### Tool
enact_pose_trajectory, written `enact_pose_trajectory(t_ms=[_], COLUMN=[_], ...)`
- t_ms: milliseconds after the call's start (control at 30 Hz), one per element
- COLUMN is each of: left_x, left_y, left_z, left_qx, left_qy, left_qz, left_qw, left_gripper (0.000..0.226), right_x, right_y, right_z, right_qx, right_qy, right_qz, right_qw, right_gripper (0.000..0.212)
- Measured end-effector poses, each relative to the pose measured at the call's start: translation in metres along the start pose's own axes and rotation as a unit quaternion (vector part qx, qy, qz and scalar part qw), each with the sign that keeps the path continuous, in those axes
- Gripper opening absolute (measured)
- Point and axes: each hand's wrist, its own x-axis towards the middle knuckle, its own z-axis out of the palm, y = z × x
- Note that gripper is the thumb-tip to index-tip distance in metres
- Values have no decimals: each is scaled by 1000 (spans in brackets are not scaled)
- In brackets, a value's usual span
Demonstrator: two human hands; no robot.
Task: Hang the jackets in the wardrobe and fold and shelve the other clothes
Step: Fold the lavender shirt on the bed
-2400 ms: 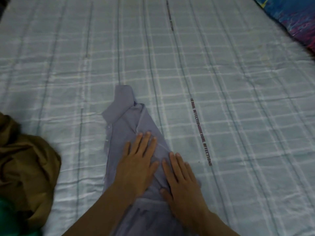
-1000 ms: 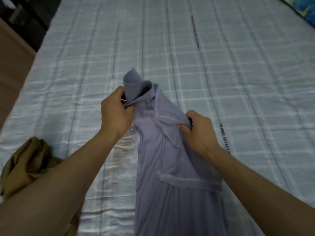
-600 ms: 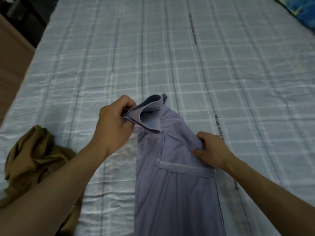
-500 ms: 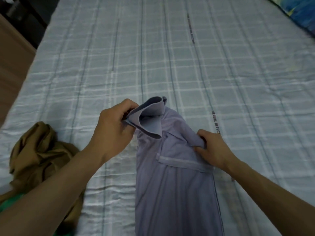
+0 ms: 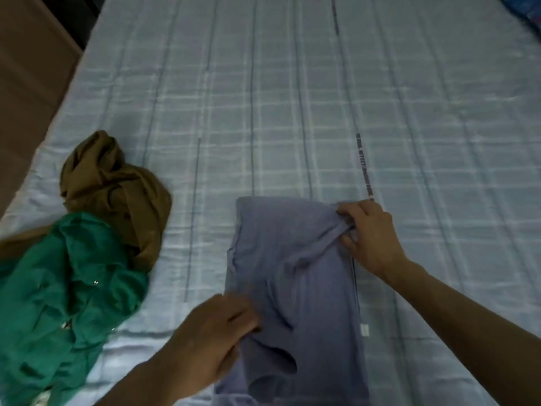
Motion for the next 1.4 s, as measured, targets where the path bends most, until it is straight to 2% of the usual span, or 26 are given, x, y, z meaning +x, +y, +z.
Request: enact_pose_trajectory(t_ms=[67,133,233,333,400,433,500,567,633,667,733,900,1033,1067,1133,1167,1233,1333,1400], left_x=[-30,-53,-64,-59,-52,-49,-45,-47,-53,-56,-59,-53,-47,-47,-49,-51,-54,-54,-43], left_y=[11,16,14,19,23,25,26,25,22,21,18,22,30,31,27,25,21,15,10], left_z=[38,66,78,69,64,63,64,69,78,80,80,69,66,68,75,80,89,81,62], left_qx=[15,12,17,25,24,29,47,63,75,79,86,62,55,67,103,123,141,107,41], left_qy=[-1,5,14,30,25,14,-18,-52,-65,-61,-57,-39,42,47,16,-23,-90,-108,-56], left_qz=[14,-10,-42,-63,-51,-39,-24,-27,-27,-24,-18,-21,9,15,12,-2,-40,-72,-107], left_qw=[1000,1000,999,997,998,999,998,996,995,995,994,997,998,997,994,992,985,986,992], left_gripper=[40,43,40,32,31,31,35,47,50,47,46,40,40,40,40,45,58,59,35], right_x=[-18,-34,-52,-61,-65,-70,-87,-109,-126,-130,-129,-101,-92,-94,-102,-108,-116,-113,-100], right_y=[-1,1,0,-9,-22,-32,-55,-80,-98,-105,-112,-110,-107,-103,-96,-91,-84,-78,-72], right_z=[2,7,11,10,4,1,2,9,23,29,39,42,19,17,20,24,28,24,17], right_qx=[2,7,75,-10,-30,-2,125,209,267,290,329,413,393,373,303,277,287,324,348], right_qy=[13,14,17,42,48,43,-7,-93,-138,-135,-94,32,93,89,30,-14,-60,-7,46], right_qz=[-17,-16,30,-11,36,71,141,175,187,186,199,279,215,202,195,207,251,303,346], right_qw=[1000,1000,997,999,998,997,982,958,935,929,918,867,889,901,932,938,922,896,870], right_gripper=[35,25,19,23,26,26,26,54,87,95,98,78,57,49,40,42,57,83,90])
